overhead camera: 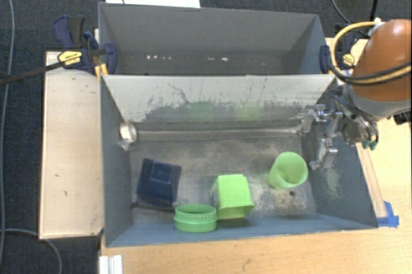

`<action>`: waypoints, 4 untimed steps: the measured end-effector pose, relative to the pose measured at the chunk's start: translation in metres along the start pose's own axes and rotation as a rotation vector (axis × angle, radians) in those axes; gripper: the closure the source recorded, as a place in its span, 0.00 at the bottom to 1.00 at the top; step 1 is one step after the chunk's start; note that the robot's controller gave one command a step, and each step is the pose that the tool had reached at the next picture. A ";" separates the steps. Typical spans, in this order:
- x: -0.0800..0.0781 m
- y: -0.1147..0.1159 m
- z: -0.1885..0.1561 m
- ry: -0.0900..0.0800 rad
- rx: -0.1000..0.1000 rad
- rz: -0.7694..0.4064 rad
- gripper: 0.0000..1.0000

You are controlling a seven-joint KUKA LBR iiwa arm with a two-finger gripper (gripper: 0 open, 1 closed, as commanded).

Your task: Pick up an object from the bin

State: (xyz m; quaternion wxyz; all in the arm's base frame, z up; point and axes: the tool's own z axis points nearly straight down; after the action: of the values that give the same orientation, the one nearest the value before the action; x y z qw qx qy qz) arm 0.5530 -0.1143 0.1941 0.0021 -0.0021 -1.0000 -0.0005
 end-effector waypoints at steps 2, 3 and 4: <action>0.000 0.001 0.007 -0.019 0.004 -0.007 0.00; -0.002 0.003 0.063 -0.014 0.003 -0.019 0.00; 0.012 0.002 0.097 -0.015 0.001 0.027 0.00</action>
Offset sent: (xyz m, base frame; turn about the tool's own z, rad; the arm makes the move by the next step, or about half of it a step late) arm -0.0243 0.0104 -0.1043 -0.0468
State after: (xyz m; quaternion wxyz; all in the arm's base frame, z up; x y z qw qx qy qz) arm 0.5405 -0.1121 0.0966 -0.0052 -0.0155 -0.9999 0.0002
